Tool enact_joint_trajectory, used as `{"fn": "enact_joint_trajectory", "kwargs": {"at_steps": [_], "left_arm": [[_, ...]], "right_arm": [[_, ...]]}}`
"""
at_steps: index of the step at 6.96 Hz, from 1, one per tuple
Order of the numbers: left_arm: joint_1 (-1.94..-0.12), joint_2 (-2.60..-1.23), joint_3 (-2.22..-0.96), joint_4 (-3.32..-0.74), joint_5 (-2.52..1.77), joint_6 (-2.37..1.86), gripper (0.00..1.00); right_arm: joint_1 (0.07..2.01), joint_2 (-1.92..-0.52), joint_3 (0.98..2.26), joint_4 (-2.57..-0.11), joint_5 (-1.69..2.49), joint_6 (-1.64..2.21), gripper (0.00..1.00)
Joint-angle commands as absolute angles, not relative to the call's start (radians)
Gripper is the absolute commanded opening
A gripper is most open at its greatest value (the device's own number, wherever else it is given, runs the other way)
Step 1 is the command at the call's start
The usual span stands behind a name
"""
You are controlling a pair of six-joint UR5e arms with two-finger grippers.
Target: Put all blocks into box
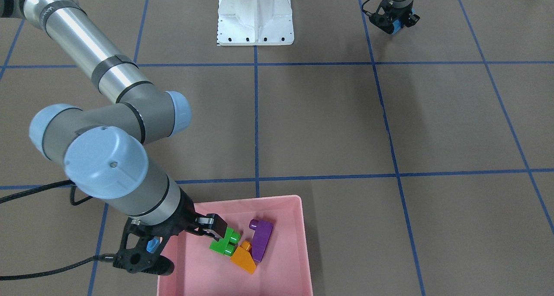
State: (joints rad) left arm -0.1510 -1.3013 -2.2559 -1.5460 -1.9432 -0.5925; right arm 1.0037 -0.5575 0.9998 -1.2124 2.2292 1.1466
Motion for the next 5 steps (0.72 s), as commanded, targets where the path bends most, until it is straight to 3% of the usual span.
{"fn": "enact_joint_trajectory", "kwargs": {"at_steps": [1, 3, 5], "left_arm": [[-0.39, -1.551, -2.231, -1.482, -2.02, -0.589, 0.0], [-0.583, -1.954, -2.121, -1.247, -2.078, -0.589, 0.0], [-0.74, -2.27, -1.849, -1.239, -2.117, -0.604, 0.0]], "right_arm": [[1.151, -0.839, 1.267, -1.213, 2.393, 1.108, 1.0], [1.225, -1.049, 1.368, -1.212, 2.421, 0.895, 1.0], [1.207, -1.08, 1.321, -1.206, 2.352, 0.876, 1.0]]}}
